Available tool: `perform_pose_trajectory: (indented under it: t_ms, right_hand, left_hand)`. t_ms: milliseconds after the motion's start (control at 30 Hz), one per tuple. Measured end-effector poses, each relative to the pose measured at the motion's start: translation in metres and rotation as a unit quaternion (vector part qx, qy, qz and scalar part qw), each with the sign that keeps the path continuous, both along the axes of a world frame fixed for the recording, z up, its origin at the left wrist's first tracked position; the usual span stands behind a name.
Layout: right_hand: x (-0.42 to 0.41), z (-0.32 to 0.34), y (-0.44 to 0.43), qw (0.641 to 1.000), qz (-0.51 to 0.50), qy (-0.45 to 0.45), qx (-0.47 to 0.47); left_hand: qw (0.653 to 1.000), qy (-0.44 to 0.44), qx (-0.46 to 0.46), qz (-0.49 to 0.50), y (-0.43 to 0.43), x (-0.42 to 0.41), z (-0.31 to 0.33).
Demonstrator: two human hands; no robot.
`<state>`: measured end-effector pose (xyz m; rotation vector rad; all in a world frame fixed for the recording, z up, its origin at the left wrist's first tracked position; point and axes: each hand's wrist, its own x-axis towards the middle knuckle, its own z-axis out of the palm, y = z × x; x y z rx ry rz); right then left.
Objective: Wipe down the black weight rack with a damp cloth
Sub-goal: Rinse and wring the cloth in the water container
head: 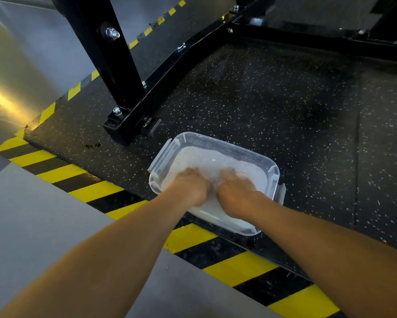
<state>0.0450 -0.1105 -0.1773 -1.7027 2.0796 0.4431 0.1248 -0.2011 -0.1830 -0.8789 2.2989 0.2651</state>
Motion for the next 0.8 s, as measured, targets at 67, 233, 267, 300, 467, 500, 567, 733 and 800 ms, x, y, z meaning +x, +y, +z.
perform_pose_trajectory:
  t_ms: [67, 233, 267, 300, 467, 500, 567, 733, 800]
  right_hand:
    - [-0.002, -0.003, -0.004, 0.994, -0.067, -0.088, -0.012]
    - [0.001, 0.002, -0.017, 0.875, -0.354, -0.325, -0.053]
    - [0.004, 0.007, -0.017, 0.841, -0.4, -0.361, -0.061]
    - [0.006, 0.011, -0.016, 0.822, -0.424, -0.376, -0.061]
    - [0.006, 0.019, -0.01, 0.916, -0.305, -0.252, -0.066]
    - [0.003, 0.017, -0.009, 0.933, -0.282, -0.219, -0.049]
    - [-0.001, 0.016, -0.007, 0.953, -0.247, -0.176, -0.005]
    - [0.001, 0.019, -0.006, 0.949, -0.19, -0.219, -0.126]
    - [0.0, 0.02, -0.006, 0.936, -0.202, -0.225, -0.181]
  left_hand:
    - [0.997, 0.03, 0.048, 0.044, -0.001, -0.003, -0.002]
    - [0.945, 0.104, 0.212, 0.225, -0.005, -0.009, 0.002]
    - [0.936, 0.123, 0.219, 0.249, -0.005, -0.009, 0.001]
    - [0.93, 0.143, 0.215, 0.262, -0.005, -0.008, 0.001]
    - [0.912, 0.188, 0.224, 0.288, -0.01, -0.002, 0.014]
    - [0.911, 0.181, 0.233, 0.288, -0.012, -0.002, 0.021]
    - [0.924, 0.16, 0.222, 0.266, -0.012, -0.001, 0.041]
    - [0.952, 0.14, 0.222, 0.159, -0.015, 0.003, 0.075]
    - [0.964, 0.119, 0.207, 0.114, -0.017, 0.005, 0.083]
